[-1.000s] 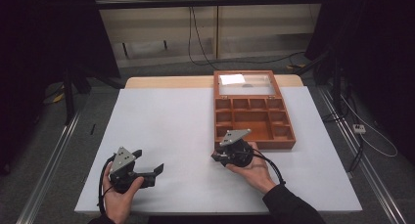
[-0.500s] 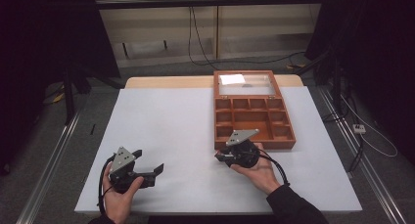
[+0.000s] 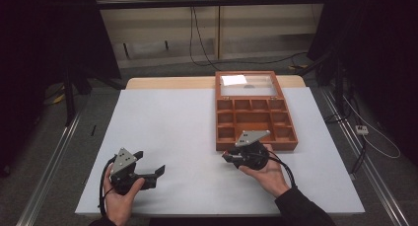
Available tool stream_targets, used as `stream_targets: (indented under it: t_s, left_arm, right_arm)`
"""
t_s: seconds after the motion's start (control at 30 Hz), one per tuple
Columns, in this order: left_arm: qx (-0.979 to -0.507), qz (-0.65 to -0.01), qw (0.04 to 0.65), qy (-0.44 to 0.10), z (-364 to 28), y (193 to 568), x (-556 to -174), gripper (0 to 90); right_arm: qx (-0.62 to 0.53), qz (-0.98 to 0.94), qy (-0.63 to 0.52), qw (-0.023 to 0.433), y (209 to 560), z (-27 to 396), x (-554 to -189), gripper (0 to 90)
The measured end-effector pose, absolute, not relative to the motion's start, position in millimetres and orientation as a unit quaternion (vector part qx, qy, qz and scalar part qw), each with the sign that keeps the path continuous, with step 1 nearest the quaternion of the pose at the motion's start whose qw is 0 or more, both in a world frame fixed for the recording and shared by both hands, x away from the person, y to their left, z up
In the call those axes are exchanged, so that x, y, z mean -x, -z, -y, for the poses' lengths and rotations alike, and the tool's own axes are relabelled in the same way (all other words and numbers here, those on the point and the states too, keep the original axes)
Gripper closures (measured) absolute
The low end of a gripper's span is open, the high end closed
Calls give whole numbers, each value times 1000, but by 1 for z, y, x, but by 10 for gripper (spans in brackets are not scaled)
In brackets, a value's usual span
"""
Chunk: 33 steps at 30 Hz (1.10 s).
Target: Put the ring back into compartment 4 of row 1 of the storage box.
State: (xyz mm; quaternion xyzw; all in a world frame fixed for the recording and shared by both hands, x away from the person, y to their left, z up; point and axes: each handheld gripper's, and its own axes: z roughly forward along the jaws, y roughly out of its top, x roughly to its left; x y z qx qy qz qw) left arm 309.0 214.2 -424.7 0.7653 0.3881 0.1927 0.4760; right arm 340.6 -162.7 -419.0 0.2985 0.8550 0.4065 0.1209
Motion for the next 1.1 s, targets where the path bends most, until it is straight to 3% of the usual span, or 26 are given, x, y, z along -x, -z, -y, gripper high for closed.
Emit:
stream_targets:
  t_s: [1.1]
  left_arm:
    - [-765,-392,472,-196,-215,425,-310,72]
  right_arm:
    - [-333,-819,-438,165,385,213,-338,704]
